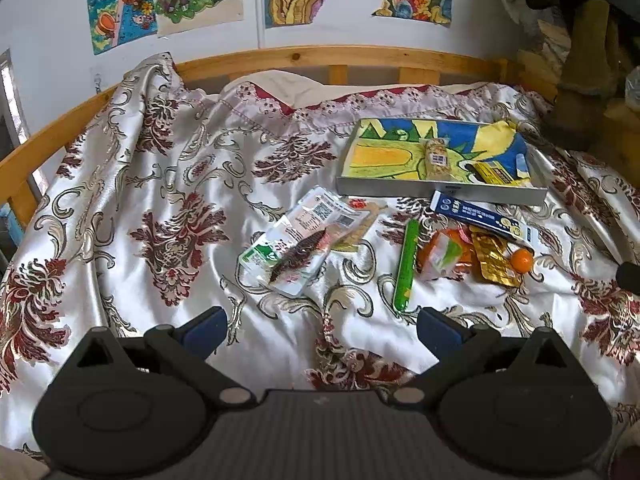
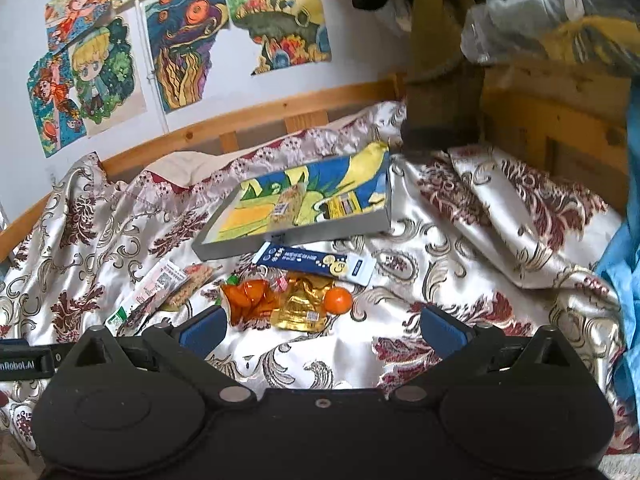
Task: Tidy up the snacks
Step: 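Lift both tools away from the tray back above the snack pile, then grasp the green stick candy with the left tool while the right grasps the gold foil packet, then carry both snacks into the dinosaur tray and open both tools to release, then lift both tools away from the tray back above the remaining snacks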
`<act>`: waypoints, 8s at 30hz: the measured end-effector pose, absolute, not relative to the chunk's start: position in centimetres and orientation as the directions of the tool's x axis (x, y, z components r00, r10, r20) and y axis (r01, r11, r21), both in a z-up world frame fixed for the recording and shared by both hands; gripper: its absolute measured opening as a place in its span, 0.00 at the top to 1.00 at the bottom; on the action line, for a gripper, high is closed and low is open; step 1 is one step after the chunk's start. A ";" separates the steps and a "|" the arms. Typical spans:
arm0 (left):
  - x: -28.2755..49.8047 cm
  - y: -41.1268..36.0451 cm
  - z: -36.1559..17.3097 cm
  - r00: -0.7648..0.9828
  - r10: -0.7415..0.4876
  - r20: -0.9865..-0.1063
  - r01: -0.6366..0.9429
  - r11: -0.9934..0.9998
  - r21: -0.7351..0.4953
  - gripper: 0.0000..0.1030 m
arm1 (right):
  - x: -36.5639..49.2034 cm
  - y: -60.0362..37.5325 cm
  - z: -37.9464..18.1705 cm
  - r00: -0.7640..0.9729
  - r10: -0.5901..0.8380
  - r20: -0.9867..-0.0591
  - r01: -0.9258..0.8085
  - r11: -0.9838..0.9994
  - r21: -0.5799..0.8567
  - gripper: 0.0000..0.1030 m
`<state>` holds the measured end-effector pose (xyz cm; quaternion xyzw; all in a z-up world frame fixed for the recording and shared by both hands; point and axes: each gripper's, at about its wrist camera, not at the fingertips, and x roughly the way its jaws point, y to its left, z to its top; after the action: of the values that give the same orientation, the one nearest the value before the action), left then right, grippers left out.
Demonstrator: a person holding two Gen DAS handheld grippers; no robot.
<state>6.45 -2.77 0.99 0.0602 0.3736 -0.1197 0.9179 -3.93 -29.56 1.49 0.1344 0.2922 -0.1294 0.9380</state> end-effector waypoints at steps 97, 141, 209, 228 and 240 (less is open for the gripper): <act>21.7 -10.8 -9.8 0.417 -0.487 -0.767 0.576 0.795 -0.191 0.63 | 15.3 -32.5 -8.7 0.622 0.098 -0.777 0.171 0.951 0.258 0.40; 17.3 -10.5 -7.1 0.430 -0.402 -0.808 0.384 0.892 -0.240 0.82 | 12.1 -30.5 -5.1 0.675 0.074 -0.734 0.127 0.968 0.214 0.60; 34.9 -28.0 -5.4 0.546 -0.522 -0.655 0.487 0.834 -0.259 0.27 | 24.6 -41.3 -7.9 0.820 -0.284 -0.497 0.353 0.934 0.050 0.28; 20.9 -17.1 3.5 0.828 -0.349 -0.439 0.365 0.930 -0.050 0.00 | 11.4 -37.2 1.6 0.877 -0.352 -0.328 0.412 0.902 0.132 0.01; 12.3 -9.4 2.6 0.827 -0.304 -0.472 0.326 0.945 -0.037 0.00 | 3.1 -29.1 2.3 0.905 -0.290 -0.312 0.309 0.951 0.013 0.01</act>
<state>12.33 -9.45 2.65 0.0227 0.2431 -0.1648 0.9556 3.11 -29.13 2.34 0.0310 0.1549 -0.1536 0.9754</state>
